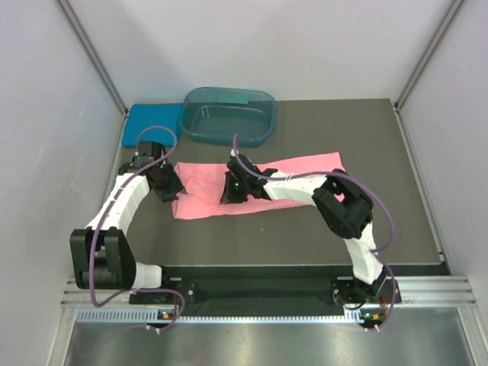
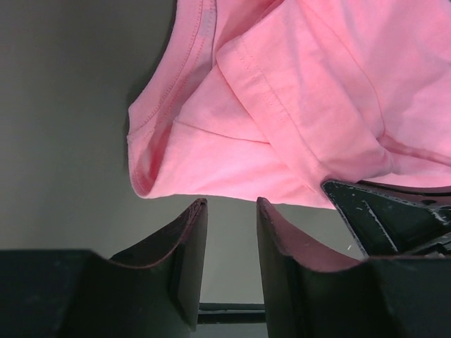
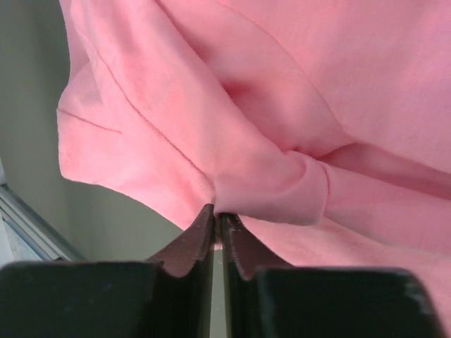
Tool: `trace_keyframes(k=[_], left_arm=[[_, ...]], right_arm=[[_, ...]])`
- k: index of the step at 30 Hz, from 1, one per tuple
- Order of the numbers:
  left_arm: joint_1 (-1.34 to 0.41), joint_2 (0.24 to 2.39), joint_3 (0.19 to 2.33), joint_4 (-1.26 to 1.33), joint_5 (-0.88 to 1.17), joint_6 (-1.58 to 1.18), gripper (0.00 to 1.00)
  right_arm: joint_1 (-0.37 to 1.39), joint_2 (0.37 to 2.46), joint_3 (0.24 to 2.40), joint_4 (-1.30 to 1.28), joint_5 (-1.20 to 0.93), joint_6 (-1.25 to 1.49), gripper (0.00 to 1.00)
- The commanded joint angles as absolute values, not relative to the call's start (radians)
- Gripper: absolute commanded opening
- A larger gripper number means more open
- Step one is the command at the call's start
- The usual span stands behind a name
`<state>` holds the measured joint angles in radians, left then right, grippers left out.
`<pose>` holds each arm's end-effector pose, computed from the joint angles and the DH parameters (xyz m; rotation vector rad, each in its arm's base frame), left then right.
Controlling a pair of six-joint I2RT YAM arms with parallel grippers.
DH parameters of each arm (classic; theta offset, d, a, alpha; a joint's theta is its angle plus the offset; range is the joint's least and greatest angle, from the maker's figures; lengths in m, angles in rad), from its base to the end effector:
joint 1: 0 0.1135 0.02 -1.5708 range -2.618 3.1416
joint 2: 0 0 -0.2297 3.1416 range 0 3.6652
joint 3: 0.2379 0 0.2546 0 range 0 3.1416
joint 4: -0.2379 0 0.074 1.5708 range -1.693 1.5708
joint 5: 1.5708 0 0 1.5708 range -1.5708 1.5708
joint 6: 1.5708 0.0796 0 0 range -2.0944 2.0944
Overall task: Fold and stack the t-shirts
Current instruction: Fold the tshirt
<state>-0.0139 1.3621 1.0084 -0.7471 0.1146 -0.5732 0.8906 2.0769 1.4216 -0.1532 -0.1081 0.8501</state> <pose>0.2945 -0.0132 0.1723 -0.7108 2.6100 -0.3359 0.2888 0.3707 0.1004 -0.1085 2.5878 0.8837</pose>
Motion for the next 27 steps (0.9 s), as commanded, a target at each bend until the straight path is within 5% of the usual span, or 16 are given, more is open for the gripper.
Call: trace_keyframes(k=[1, 6, 10, 13, 27], left_arm=[[-0.008, 1.390, 0.993, -0.692, 0.106, -0.560, 0.38], [-0.008, 1.502, 0.992, -0.673, 0.137, -0.580, 0.26], [-0.008, 1.612, 1.003, -0.658, 0.088, -0.592, 0.22], [-0.008, 1.708, 1.034, -0.678, 0.046, -0.586, 0.21], [0.077, 1.862, 1.131, -0.733, -0.118, -0.564, 0.21]], right_arm=[[0.874, 2.076, 1.448, -0.149, -0.117, 0.865, 0.03], [0.835, 2.091, 1.447, -0.164, -0.165, 0.833, 0.00], [0.828, 2.123, 1.477, -0.228, -0.305, 0.744, 0.29], [0.825, 2.085, 1.444, -0.261, -0.322, 0.677, 0.40], [0.479, 1.743, 1.338, -0.561, 0.019, 0.246, 0.65]])
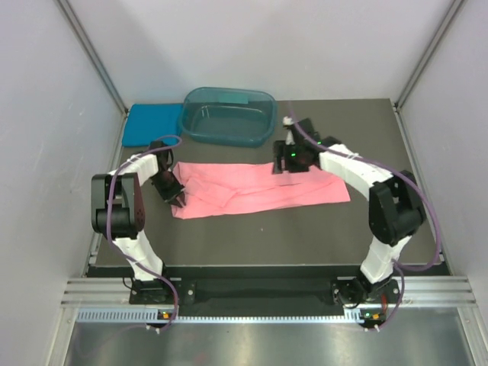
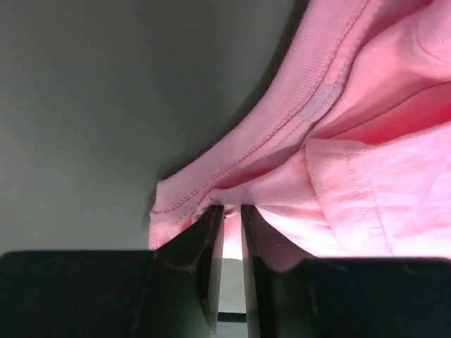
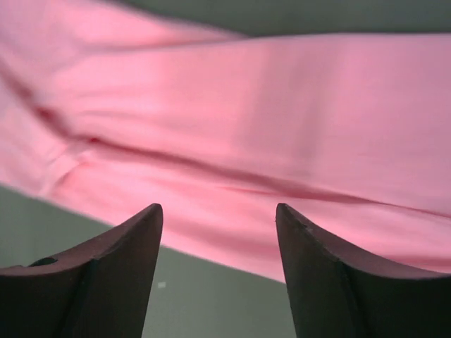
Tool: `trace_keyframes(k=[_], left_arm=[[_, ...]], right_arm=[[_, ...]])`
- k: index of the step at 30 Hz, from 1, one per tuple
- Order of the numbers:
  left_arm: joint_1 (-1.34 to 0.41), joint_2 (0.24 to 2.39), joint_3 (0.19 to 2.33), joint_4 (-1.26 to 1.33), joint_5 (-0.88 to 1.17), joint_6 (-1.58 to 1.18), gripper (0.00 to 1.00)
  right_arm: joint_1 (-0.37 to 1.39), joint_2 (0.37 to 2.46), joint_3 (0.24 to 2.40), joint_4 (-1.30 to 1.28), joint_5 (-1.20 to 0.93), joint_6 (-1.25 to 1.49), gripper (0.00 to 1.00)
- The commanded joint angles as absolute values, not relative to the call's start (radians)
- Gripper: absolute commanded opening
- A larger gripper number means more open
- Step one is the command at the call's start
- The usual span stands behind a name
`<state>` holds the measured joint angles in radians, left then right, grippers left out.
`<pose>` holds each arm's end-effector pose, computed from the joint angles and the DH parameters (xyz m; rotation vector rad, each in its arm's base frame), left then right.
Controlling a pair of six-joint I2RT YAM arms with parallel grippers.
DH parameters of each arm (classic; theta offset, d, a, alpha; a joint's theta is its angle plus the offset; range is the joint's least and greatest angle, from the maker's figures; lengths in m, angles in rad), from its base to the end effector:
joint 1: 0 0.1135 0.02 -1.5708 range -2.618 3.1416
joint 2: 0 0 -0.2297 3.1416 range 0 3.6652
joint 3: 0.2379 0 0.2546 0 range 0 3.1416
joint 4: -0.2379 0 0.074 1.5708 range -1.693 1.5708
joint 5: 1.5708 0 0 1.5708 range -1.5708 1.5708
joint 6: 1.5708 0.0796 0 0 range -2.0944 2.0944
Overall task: Fold and stack the t-shirts
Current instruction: Fold the tshirt
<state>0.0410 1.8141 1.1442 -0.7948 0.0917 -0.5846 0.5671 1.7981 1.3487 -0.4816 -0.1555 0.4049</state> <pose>0.3228 0.0059 0.0774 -0.9342 2.9127 -0.1788 0.3407 0.2316 0.1614 -0.2760 2.5725 0.5784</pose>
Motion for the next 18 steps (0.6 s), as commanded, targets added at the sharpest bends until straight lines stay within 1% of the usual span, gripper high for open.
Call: trace_keyframes(k=[1, 3, 4, 6, 7, 8, 11, 12, 18], left_arm=[[0.078, 1.850, 1.129, -0.736, -0.118, -0.566, 0.23], [0.081, 1.830, 1.126, -0.744, -0.095, -0.580, 0.25], [0.081, 1.795, 1.124, -0.741, -0.080, -0.584, 0.30], [0.078, 1.747, 1.118, -0.744, -0.049, -0.600, 0.36], [0.078, 1.694, 1.115, -0.744, -0.041, -0.604, 0.41], [0.080, 1.665, 1.109, -0.747, -0.034, -0.615, 0.49], [0.078, 1.551, 1.085, -0.750, -0.022, -0.637, 0.58], [0.078, 1.507, 1.065, -0.746, -0.006, -0.647, 0.60], [0.078, 1.410, 0.957, -0.697, 0.110, -0.690, 0.59]], right_arm=[[0.453, 1.744, 1.347, -0.571, 0.029, 0.236, 0.67], [0.368, 1.762, 1.367, -0.604, 0.054, 0.224, 0.68], [0.317, 1.769, 1.383, -0.612, 0.055, 0.227, 0.68], [0.273, 1.782, 1.385, -0.615, 0.052, 0.233, 0.69], [0.256, 1.787, 1.379, -0.611, 0.058, 0.235, 0.69], [0.226, 1.789, 1.374, -0.607, 0.063, 0.232, 0.70], [0.171, 1.802, 1.364, -0.598, 0.071, 0.242, 0.70], [0.146, 1.813, 1.362, -0.604, 0.071, 0.245, 0.70], [0.057, 1.804, 1.318, -0.611, 0.074, 0.262, 0.70]])
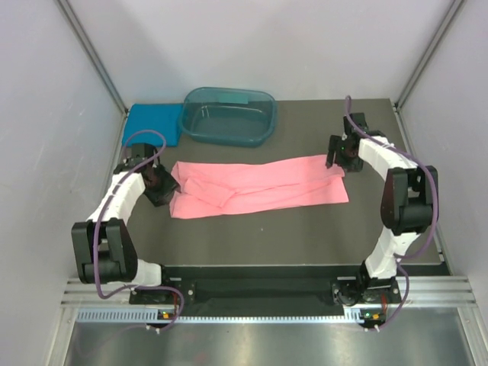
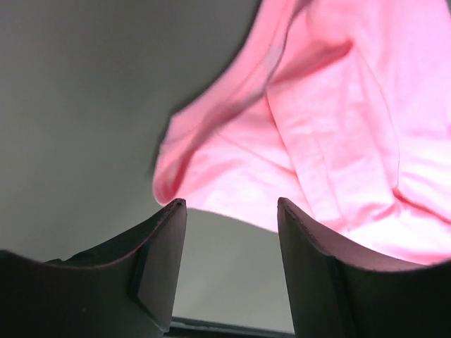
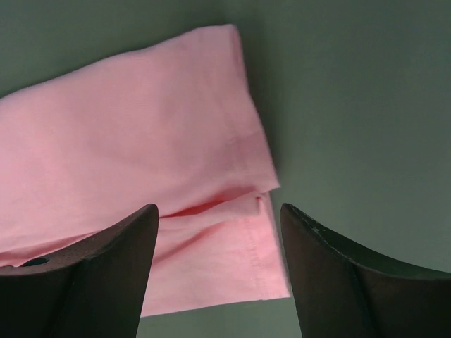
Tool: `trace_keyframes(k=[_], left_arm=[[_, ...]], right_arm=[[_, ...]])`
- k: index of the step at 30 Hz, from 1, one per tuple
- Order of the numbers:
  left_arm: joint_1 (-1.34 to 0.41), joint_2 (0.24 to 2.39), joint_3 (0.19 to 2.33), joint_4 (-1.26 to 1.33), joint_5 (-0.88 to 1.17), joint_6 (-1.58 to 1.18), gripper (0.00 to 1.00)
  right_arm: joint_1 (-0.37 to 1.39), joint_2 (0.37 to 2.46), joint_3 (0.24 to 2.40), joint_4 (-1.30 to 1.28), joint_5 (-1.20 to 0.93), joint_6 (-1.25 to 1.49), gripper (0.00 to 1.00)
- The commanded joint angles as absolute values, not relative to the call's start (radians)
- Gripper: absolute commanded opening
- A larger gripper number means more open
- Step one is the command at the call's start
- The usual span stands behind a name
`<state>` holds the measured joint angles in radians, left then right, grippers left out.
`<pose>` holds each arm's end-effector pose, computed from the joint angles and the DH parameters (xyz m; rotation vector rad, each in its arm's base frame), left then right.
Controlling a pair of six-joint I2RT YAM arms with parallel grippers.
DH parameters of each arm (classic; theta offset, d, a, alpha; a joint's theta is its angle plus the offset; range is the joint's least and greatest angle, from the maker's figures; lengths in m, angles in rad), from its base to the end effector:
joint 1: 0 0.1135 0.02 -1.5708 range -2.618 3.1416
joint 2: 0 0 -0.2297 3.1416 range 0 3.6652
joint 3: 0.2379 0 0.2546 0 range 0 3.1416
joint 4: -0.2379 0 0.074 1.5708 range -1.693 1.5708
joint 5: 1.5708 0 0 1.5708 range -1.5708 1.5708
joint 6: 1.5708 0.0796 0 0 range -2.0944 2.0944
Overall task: Fold and stack the t-shirts
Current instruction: Fold the tshirt
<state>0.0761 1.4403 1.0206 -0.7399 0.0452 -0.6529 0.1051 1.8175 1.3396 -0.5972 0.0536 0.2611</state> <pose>0.3013 0.0194 0.1545 -0.9687 2.5754 -0.2228 0.3947 0.0373 0.1407 0.2239 2.6348 0.0521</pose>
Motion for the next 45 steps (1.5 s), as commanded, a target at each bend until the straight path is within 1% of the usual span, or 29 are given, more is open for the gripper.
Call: trace_keyframes(k=[1, 6, 12, 14, 17, 19, 20, 24, 26, 27, 28, 30, 31, 33, 36, 37, 39, 42, 44, 45], left_arm=[[0.080, 1.401, 0.939, -0.684, 0.144, -0.698, 0.59], [0.080, 1.381, 0.859, -0.620, 0.213, -0.741, 0.59], [0.080, 1.397, 0.862, -0.606, 0.232, -0.750, 0.58], [0.081, 1.399, 0.868, -0.612, 0.224, -0.747, 0.58], [0.081, 1.396, 0.873, -0.620, 0.218, -0.747, 0.58], [0.081, 1.397, 0.877, -0.615, 0.222, -0.747, 0.58], [0.081, 1.400, 0.880, -0.614, 0.227, -0.744, 0.58], [0.081, 1.413, 0.882, -0.614, 0.239, -0.739, 0.57], [0.081, 1.408, 0.881, -0.617, 0.233, -0.736, 0.57], [0.081, 1.402, 0.882, -0.617, 0.229, -0.735, 0.57], [0.081, 1.404, 0.881, -0.618, 0.226, -0.733, 0.57], [0.081, 1.405, 0.882, -0.618, 0.222, -0.732, 0.57], [0.081, 1.408, 0.884, -0.618, 0.224, -0.732, 0.56], [0.081, 1.414, 0.884, -0.618, 0.233, -0.733, 0.55], [0.081, 1.413, 0.877, -0.620, 0.239, -0.735, 0.54], [0.081, 1.413, 0.874, -0.624, 0.241, -0.735, 0.53], [0.081, 1.408, 0.867, -0.630, 0.239, -0.733, 0.52], [0.081, 1.399, 0.847, -0.638, 0.226, -0.733, 0.52], [0.083, 1.393, 0.844, -0.643, 0.213, -0.739, 0.54], [0.087, 1.391, 0.845, -0.646, 0.210, -0.742, 0.57]], right_arm=[[0.043, 1.798, 1.309, -0.607, 0.071, 0.267, 0.70], [0.017, 1.764, 1.253, -0.595, 0.037, 0.255, 0.67], [0.008, 1.689, 1.105, -0.539, 0.016, 0.261, 0.56], [-0.029, 1.684, 1.094, -0.528, 0.003, 0.258, 0.53], [-0.029, 1.652, 1.062, -0.480, -0.035, 0.259, 0.55], [-0.029, 1.644, 1.068, -0.468, -0.048, 0.258, 0.60], [-0.029, 1.651, 1.077, -0.465, -0.055, 0.256, 0.61], [-0.028, 1.692, 1.141, -0.492, -0.100, 0.288, 0.60], [-0.026, 1.692, 1.144, -0.503, -0.094, 0.310, 0.58], [-0.025, 1.690, 1.135, -0.503, -0.084, 0.322, 0.56], [-0.023, 1.692, 1.131, -0.496, -0.083, 0.328, 0.51], [-0.021, 1.692, 1.114, -0.467, -0.090, 0.340, 0.46], [-0.020, 1.695, 1.111, -0.457, -0.095, 0.347, 0.42], [-0.020, 1.715, 1.109, -0.431, -0.106, 0.354, 0.37], [-0.018, 1.756, 1.140, -0.405, -0.106, 0.356, 0.26], [-0.018, 1.766, 1.147, -0.391, -0.104, 0.356, 0.20], [-0.018, 1.798, 1.172, -0.387, -0.098, 0.354, 0.14], [-0.018, 1.848, 1.212, -0.409, -0.087, 0.345, 0.14], [-0.017, 1.865, 1.236, -0.446, -0.089, 0.333, 0.18], [-0.014, 1.861, 1.241, -0.457, -0.080, 0.331, 0.19]])
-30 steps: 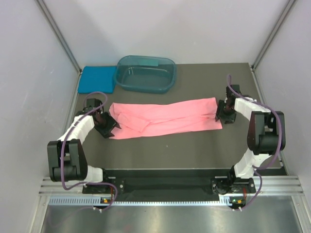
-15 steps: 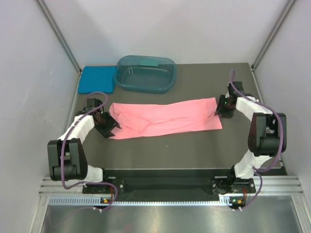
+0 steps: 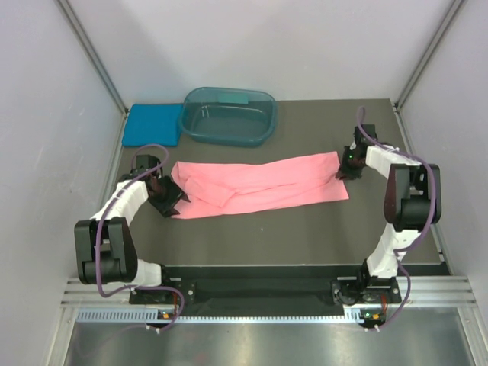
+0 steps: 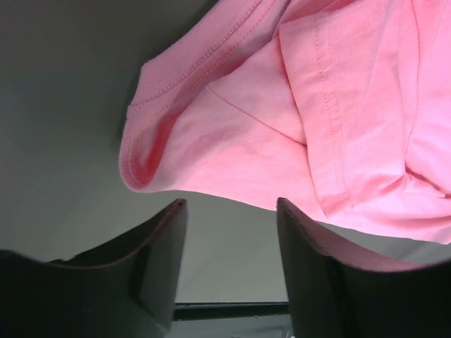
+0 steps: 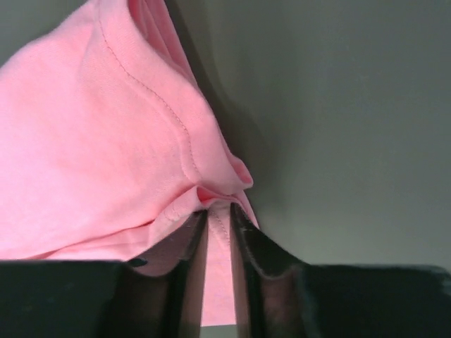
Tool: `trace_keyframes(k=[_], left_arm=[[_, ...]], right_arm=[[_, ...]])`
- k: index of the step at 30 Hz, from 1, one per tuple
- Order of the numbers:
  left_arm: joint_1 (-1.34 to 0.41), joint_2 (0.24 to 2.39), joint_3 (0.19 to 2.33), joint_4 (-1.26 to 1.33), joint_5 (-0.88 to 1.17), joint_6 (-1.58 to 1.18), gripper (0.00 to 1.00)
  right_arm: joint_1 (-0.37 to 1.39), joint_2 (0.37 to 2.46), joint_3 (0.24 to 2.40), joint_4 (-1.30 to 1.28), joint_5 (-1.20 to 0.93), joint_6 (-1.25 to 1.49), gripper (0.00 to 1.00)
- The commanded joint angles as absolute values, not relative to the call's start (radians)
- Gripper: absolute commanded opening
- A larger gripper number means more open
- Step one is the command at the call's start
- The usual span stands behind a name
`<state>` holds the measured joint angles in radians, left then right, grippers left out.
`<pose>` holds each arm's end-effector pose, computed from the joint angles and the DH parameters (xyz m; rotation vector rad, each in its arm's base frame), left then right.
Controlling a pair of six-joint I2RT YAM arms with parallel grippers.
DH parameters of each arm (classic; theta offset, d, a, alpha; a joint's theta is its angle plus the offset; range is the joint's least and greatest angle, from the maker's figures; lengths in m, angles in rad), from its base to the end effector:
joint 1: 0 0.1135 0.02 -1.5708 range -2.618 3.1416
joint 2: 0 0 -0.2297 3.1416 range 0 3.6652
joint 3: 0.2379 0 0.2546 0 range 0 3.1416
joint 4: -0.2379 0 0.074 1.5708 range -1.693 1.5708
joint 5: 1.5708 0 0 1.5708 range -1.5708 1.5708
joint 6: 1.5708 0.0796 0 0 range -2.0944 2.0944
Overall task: Fold and stack the t-shirts
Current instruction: Fold the tshirt
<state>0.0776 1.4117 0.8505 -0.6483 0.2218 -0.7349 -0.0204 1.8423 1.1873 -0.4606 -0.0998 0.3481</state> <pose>0.2791 0.0041 0.1176 -1.0671 2.6265 -0.4658 0.3818 0.0001 0.0940 0.4638 2.6591 0.2349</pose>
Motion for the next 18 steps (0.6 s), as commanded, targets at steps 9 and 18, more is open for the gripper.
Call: trace_keyframes(k=[9, 18], left_arm=[[0.153, 1.424, 0.854, -0.640, 0.199, -0.762, 0.74], [0.167, 1.480, 0.790, -0.584, 0.239, -0.804, 0.74]], right_arm=[[0.035, 1.756, 1.299, -0.557, -0.020, 0.296, 0.49], [0.035, 1.851, 1.460, -0.552, -0.093, 0.218, 0.64]])
